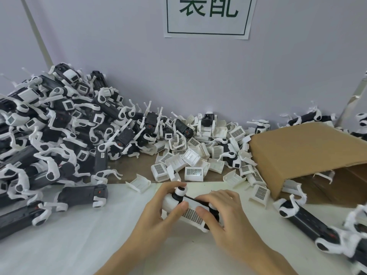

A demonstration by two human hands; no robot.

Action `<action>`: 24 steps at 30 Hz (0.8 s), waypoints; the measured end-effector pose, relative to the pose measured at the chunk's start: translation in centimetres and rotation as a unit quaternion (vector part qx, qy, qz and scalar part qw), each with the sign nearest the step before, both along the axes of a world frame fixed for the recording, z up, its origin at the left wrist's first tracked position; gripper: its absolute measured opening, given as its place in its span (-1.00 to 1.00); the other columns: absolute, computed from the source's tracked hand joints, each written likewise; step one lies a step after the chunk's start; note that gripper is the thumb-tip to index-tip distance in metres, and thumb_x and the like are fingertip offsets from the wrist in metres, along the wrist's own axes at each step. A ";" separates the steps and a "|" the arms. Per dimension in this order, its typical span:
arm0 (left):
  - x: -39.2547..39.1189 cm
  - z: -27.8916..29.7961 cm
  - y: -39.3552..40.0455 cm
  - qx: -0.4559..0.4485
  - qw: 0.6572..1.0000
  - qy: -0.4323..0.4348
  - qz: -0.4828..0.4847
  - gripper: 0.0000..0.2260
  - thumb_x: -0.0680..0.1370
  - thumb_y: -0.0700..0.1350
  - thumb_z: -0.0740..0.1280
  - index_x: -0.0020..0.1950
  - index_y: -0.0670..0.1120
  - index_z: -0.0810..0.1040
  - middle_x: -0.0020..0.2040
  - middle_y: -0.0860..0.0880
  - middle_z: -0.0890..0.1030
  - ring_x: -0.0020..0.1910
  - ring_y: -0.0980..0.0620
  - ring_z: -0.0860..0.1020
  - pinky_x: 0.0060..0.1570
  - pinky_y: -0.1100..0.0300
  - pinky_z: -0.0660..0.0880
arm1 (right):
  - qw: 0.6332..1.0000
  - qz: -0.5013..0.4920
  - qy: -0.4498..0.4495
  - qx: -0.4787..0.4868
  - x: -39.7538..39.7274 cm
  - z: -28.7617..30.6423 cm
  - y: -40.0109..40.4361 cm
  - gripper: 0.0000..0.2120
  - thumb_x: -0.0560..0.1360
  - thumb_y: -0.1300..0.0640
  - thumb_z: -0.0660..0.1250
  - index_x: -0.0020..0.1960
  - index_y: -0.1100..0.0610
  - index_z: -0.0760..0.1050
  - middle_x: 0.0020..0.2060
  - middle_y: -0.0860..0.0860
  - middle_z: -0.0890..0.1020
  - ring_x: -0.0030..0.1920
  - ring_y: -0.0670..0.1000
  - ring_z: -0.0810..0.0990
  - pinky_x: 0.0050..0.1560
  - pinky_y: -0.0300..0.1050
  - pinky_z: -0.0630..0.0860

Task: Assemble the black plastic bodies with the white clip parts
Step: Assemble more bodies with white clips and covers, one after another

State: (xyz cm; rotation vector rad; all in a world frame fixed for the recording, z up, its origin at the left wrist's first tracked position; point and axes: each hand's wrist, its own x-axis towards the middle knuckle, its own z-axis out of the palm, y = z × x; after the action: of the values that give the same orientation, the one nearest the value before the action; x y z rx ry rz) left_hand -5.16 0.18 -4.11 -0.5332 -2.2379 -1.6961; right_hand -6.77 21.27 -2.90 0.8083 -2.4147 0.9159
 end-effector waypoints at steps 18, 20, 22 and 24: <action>0.8 -0.2 0.7 -0.145 0.977 0.157 -0.004 -0.47 0.58 0.07 0.52 0.51 0.10 0.43 0.52 0.00 0.34 0.56 0.00 0.38 0.43 0.32 0.34 | 0.862 0.062 -0.407 -0.297 0.1 2.3 0.5 -0.67 0.70 -0.09 0.20 -0.02 0.04 0.66 -0.25 0.13 0.63 -0.25 0.03 0.62 -0.24 -0.12 0.53; 0.8 -0.4 0.7 -0.136 0.978 0.160 0.010 -0.56 0.58 0.03 0.53 0.42 0.07 0.50 0.37 0.02 0.45 0.39 -0.02 0.52 0.30 0.29 0.44 | 0.860 0.079 -0.413 -0.290 0.0 1.8 0.5 -0.58 0.71 -0.18 0.13 0.04 0.01 0.69 -0.11 0.09 0.72 -0.12 0.04 0.72 -0.07 -0.07 0.62; 0.7 -0.5 0.4 -0.110 0.983 0.141 0.048 -0.60 0.56 0.04 0.54 0.37 0.15 0.53 0.25 0.08 0.49 0.27 -0.03 0.57 0.22 0.26 0.49 | 0.907 0.090 -0.317 -0.263 0.1 1.3 0.7 -0.64 0.71 -0.20 0.13 0.23 -0.10 0.64 0.12 -0.05 0.71 0.17 -0.05 0.69 0.23 -0.10 0.57; 0.5 -0.4 0.3 -0.064 0.992 0.085 0.073 -0.61 0.53 0.05 0.52 0.34 0.23 0.56 0.23 0.13 0.50 0.26 -0.05 0.58 0.21 0.17 0.54 | 0.969 0.101 -0.178 -0.139 0.3 1.1 1.2 -0.67 0.69 -0.09 0.21 0.42 -0.14 0.52 0.33 -0.21 0.59 0.39 -0.09 0.53 0.37 -0.23 0.42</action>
State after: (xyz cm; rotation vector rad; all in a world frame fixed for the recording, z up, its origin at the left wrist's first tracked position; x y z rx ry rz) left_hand -4.68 0.47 -4.52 -0.5091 -2.2149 -1.3906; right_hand -6.47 22.47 -1.79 0.8513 -2.4403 1.5575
